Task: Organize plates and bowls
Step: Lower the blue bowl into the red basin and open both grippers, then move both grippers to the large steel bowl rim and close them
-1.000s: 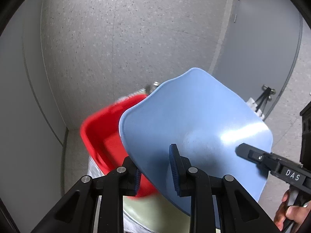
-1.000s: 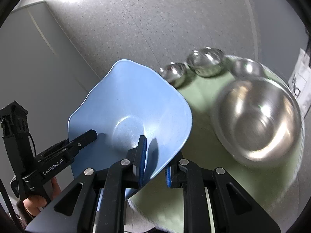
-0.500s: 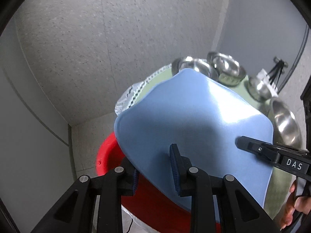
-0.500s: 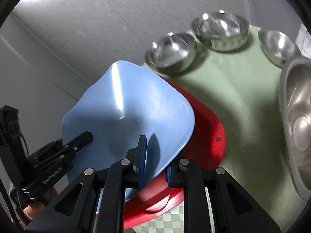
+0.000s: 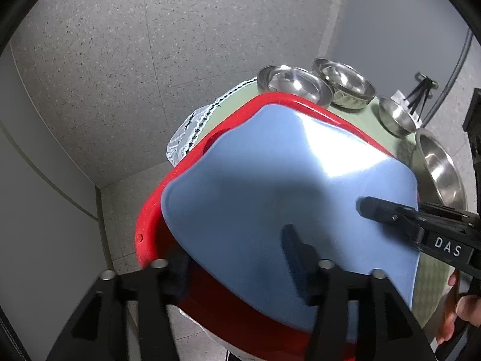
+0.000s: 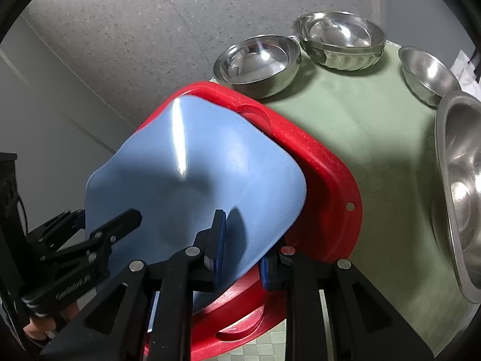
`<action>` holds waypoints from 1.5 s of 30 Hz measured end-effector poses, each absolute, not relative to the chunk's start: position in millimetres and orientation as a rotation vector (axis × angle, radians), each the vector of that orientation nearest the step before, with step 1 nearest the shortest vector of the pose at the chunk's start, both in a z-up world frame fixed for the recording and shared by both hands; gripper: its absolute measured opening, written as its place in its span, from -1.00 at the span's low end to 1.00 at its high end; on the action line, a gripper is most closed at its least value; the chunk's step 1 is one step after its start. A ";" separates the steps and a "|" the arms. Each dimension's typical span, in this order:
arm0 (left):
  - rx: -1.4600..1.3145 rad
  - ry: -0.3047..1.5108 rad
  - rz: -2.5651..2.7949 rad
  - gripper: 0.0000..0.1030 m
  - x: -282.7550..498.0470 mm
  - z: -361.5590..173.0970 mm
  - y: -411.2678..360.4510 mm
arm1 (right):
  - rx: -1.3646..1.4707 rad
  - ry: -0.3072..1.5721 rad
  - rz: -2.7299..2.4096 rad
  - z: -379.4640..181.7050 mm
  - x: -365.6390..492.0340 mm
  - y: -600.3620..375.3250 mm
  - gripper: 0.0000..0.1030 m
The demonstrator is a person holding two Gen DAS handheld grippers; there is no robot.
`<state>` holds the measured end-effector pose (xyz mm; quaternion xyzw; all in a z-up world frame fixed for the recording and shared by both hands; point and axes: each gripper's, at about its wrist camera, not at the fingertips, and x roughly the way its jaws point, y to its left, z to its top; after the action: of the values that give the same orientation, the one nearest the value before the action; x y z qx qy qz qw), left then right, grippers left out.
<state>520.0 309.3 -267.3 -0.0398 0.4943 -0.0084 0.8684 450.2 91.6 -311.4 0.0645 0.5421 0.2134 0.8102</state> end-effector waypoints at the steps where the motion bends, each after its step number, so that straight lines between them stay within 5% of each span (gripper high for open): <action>1: -0.081 1.028 -0.015 0.19 519.6 -265.5 307.0 | 0.132 1.162 0.448 -311.5 449.4 92.1 -0.61; 8: -0.082 0.998 0.020 0.47 501.2 -253.2 310.4 | 0.116 1.166 0.419 -309.3 448.7 92.9 -0.52; 13: -0.084 0.984 0.024 0.58 488.6 -248.3 310.0 | 0.100 1.167 0.422 -307.1 447.6 100.4 -0.14; 15: -0.087 0.978 0.020 0.58 485.6 -245.6 309.1 | 0.082 1.168 0.404 -303.8 445.3 103.9 0.25; 17: -0.081 0.960 0.022 0.58 479.9 -239.2 308.6 | 0.093 1.149 0.403 -295.4 441.8 101.5 0.35; 30: -0.108 0.859 -0.038 0.71 468.1 -194.1 273.5 | 0.162 0.992 0.343 -240.4 421.9 30.3 0.44; 39: -0.066 0.831 -0.176 0.84 505.0 -166.9 156.0 | 0.196 0.883 0.145 -218.1 436.0 -115.6 0.53; 45: 0.019 0.910 -0.178 0.85 551.0 -188.1 78.6 | 0.220 0.956 0.052 -252.2 464.9 -203.2 0.53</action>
<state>551.0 78.6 -188.1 0.0094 0.4391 -0.0860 0.8943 464.9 -203.2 -252.2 0.1055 0.4590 0.0250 0.8818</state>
